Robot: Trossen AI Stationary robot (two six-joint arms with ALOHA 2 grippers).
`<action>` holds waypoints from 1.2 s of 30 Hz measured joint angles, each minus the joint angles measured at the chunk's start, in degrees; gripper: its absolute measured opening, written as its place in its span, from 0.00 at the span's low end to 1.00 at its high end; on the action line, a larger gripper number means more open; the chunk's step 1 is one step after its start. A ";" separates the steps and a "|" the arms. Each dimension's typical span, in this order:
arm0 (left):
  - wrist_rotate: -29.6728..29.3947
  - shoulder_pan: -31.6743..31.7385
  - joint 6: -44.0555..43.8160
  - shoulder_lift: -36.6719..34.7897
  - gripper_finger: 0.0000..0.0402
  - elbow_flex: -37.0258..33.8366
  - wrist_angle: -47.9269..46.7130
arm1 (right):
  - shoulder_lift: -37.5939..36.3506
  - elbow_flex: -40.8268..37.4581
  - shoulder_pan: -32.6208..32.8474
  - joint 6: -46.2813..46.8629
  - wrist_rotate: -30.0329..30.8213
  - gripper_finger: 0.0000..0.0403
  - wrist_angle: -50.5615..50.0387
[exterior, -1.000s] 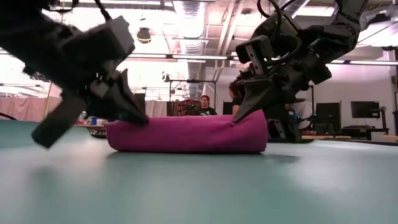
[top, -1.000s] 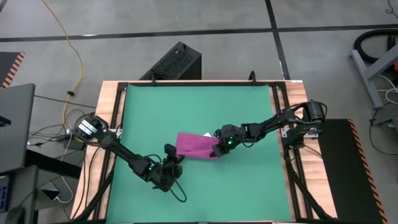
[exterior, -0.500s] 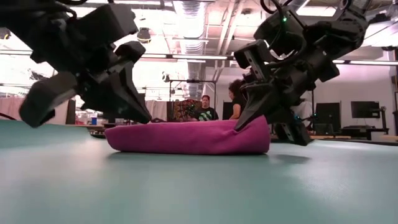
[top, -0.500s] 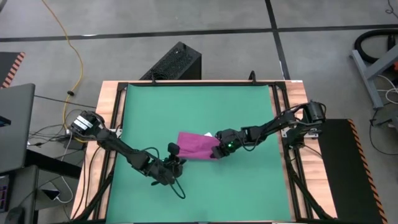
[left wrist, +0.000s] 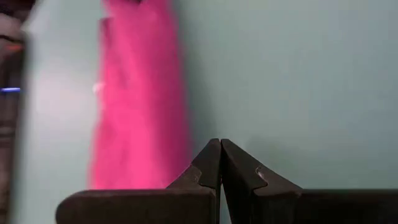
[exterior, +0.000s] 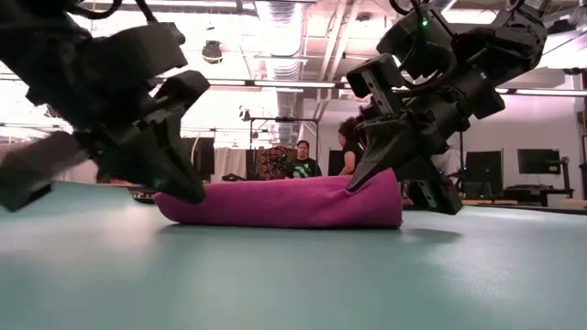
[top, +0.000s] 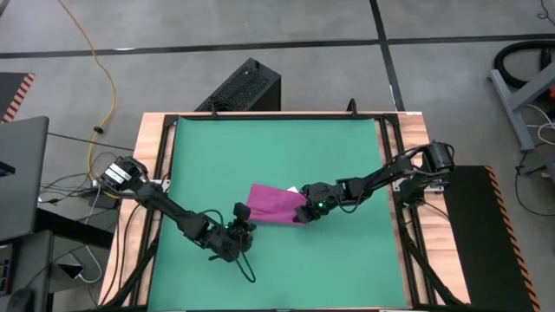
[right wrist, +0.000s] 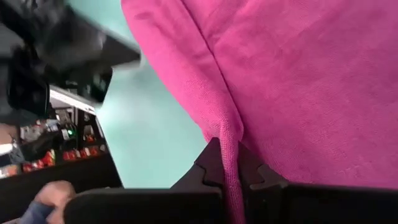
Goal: Roll towel
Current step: Roll the violet towel
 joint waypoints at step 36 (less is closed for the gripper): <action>32.87 28.13 22.18 -2.86 0.00 -10.61 15.88 | 0.02 0.00 2.95 -4.66 -0.07 0.04 -2.75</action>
